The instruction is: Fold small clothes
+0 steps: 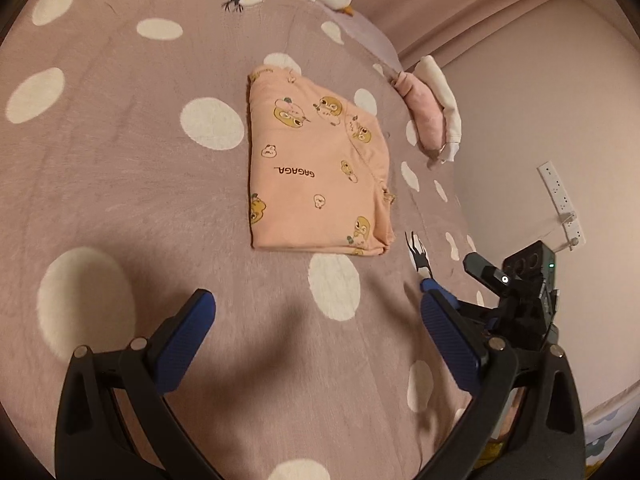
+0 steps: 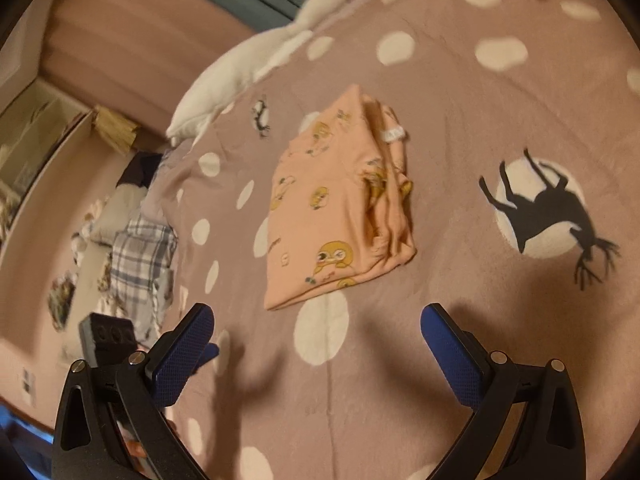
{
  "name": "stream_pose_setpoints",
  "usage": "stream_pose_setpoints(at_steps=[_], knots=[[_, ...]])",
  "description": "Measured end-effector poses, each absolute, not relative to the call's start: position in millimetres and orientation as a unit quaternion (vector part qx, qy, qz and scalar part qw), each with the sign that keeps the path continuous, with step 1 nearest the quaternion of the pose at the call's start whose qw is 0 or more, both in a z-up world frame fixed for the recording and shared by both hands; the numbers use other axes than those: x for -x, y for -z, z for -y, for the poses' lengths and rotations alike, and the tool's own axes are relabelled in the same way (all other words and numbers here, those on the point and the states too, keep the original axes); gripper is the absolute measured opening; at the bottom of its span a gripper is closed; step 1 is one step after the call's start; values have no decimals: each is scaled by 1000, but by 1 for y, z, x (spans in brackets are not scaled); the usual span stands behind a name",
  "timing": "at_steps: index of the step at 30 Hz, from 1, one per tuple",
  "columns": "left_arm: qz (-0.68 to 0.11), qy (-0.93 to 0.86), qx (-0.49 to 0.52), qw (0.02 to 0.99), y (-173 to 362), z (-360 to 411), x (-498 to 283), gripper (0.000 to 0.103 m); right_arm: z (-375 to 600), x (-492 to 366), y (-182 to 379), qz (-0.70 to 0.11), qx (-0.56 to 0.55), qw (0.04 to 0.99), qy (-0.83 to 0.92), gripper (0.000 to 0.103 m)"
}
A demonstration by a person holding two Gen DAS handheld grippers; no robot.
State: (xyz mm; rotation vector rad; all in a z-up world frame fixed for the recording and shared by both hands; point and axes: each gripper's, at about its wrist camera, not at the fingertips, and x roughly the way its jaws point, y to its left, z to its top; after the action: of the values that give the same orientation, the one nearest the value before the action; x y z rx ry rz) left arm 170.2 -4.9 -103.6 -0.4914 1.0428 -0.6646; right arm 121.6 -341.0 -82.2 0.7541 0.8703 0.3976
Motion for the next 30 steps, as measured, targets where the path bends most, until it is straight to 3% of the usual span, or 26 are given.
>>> stream_pose_setpoints(at_steps=[13, 23, 30], knots=[[-514, 313, 289, 745, 134, 17, -229, 102, 354, -175, 101, -432, -373, 801, -179, 102], [-513, 324, 273, 747, 136, 39, -256, 101, 345, -214, 102, -444, -338, 809, -183, 102], [-520, 323, 268, 744, 141, 52, -273, 100, 347, -239, 106, -441, -371, 792, -202, 102]])
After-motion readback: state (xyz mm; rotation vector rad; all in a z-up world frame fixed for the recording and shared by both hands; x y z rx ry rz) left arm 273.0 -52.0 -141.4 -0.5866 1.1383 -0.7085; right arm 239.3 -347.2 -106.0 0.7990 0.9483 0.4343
